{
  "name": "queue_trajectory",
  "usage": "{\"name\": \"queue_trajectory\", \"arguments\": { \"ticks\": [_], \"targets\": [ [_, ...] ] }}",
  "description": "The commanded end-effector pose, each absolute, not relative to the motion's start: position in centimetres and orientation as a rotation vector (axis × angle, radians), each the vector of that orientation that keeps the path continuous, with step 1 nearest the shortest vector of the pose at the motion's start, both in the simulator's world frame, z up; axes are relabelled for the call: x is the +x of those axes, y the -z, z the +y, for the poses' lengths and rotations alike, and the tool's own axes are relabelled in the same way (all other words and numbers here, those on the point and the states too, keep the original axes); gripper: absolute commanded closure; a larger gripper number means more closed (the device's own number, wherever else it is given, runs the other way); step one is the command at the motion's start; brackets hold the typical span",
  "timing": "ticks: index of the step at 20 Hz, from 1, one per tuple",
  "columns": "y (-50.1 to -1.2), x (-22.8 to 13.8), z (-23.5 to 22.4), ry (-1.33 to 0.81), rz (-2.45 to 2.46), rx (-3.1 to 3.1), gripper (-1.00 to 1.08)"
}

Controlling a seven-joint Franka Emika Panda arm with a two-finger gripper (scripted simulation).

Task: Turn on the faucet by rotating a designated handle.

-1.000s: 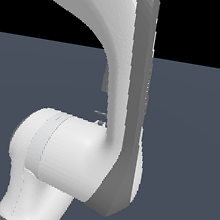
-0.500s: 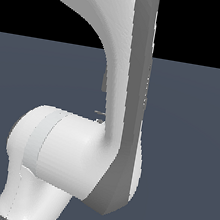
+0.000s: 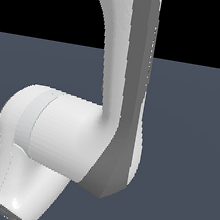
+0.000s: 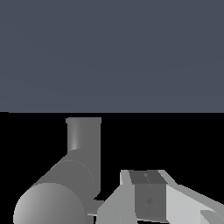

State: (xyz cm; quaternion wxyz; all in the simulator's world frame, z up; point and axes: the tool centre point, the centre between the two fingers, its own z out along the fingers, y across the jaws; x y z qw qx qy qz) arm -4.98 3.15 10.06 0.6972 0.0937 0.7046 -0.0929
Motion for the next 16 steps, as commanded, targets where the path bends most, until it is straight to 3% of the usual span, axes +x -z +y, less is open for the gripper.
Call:
{"name": "queue_trajectory", "arguments": {
  "ticks": [1, 16],
  "targets": [
    [-11.1, -4.9, 3.6, 0.202, 1.561, 0.206, 1.08],
    [-14.8, -5.3, 1.9, 0.203, 1.562, 0.206, 1.08]
  ]
}}
